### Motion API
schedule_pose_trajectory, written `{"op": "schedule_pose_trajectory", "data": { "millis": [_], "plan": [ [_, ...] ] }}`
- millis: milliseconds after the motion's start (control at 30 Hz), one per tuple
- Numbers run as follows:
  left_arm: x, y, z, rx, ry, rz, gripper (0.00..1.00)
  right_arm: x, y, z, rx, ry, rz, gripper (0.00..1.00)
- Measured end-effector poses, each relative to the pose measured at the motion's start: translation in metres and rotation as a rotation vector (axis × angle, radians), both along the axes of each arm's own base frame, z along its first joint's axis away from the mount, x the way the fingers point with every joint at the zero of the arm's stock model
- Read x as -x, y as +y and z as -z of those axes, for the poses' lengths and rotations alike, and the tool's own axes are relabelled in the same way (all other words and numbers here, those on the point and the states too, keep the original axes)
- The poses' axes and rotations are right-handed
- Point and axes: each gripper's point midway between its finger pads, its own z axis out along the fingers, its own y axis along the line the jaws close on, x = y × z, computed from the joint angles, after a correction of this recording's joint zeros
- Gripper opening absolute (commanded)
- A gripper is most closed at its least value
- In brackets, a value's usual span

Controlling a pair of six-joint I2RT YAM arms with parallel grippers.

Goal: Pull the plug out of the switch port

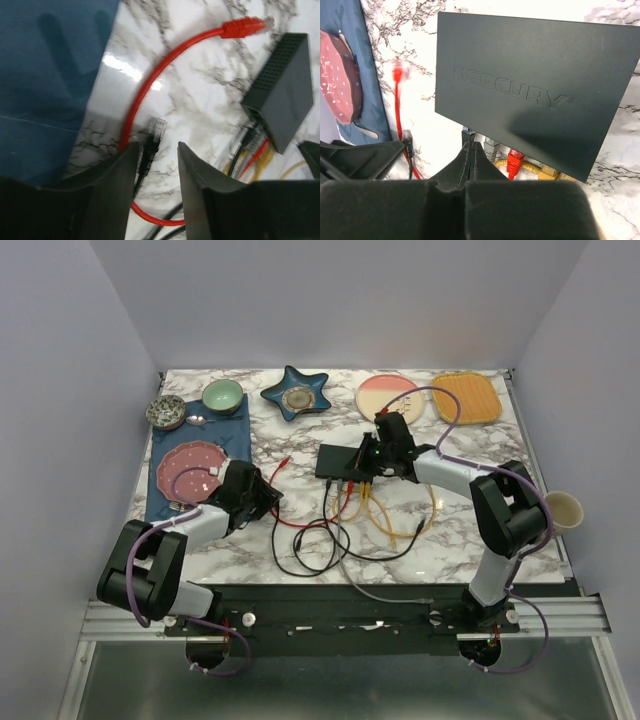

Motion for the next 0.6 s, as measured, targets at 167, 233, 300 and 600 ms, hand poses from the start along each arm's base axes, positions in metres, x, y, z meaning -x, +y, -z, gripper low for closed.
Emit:
{"op": "schedule_pose_trajectory", "data": {
  "millis": [167, 233, 300, 600],
  "plan": [
    [-0.006, -0.013, -0.011, 0.063, -0.046, 0.040, 0.91, -0.005, 0.002, 0.005, 0.008, 0.010, -0.001, 0.02],
    [-0.007, -0.017, -0.016, 0.078, -0.069, 0.056, 0.93, -0.013, 0.005, 0.008, 0.010, 0.015, 0.003, 0.01],
    [-0.010, -0.023, -0.025, 0.096, -0.105, 0.071, 0.92, -0.021, 0.009, 0.011, 0.006, 0.020, 0.004, 0.01],
    [-0.014, -0.101, -0.032, 0.235, -0.174, 0.286, 0.80, -0.032, 0.020, 0.026, -0.023, 0.068, -0.005, 0.01]
  ]
}}
